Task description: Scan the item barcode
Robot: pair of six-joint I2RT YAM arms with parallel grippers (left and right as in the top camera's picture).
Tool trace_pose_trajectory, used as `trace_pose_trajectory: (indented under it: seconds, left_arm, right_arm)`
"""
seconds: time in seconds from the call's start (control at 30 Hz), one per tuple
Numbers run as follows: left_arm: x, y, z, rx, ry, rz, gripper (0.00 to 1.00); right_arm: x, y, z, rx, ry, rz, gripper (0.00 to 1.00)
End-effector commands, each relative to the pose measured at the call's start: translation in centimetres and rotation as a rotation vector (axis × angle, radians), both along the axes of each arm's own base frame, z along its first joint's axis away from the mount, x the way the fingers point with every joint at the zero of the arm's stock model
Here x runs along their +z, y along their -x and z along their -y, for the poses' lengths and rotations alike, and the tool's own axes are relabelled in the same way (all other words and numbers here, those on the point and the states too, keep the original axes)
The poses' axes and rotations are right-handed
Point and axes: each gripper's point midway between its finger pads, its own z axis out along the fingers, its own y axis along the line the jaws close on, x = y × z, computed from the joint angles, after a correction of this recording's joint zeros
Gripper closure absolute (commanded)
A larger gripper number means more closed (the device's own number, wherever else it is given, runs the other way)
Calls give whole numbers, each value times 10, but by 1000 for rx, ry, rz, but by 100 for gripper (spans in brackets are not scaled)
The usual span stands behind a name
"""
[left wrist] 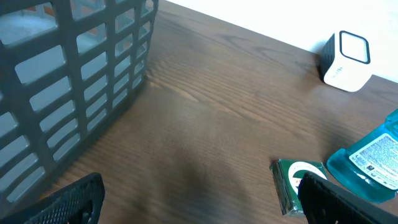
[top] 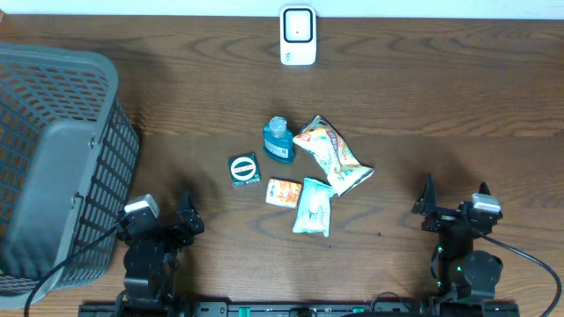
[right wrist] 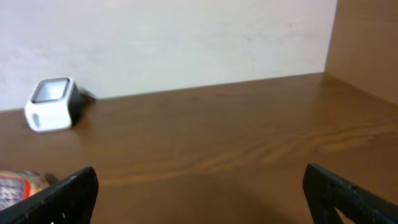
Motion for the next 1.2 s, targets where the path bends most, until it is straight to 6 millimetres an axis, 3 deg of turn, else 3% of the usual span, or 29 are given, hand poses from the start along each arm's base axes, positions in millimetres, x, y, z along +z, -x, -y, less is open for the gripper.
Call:
trace_pose_trajectory:
  seconds: [0.0,0.13,0.3,0.57,0.73,0.87,1.17]
  left_arm:
    - [-12,3,-4,21,2,-39,1]
    - [-12,3,-4,21,2,-39,2]
    - [-12,3,-4,21,2,-39,2]
    - [-12,3,-4,21,2,-39,2]
    - [-12,3,-4,21,2,-39,2]
    - [-12,3,-4,21,2,-39,1]
    - [-12,3,-4,21,2,-39,2]
  right_arm:
    - [41,0,-30,183,-98,174,1]
    - [87,9,-48,290,-106,268,1]
    - [119,3,-62,364,-81,131,1]
    - [164,-53,-77,456,-224,-322,1]
    - [199,-78,-125,793,-348,-409,1]
    - [202,-76,-158,1087,-457,-442,1]
    - [170,-85,-159,1109,-493,-538,1]
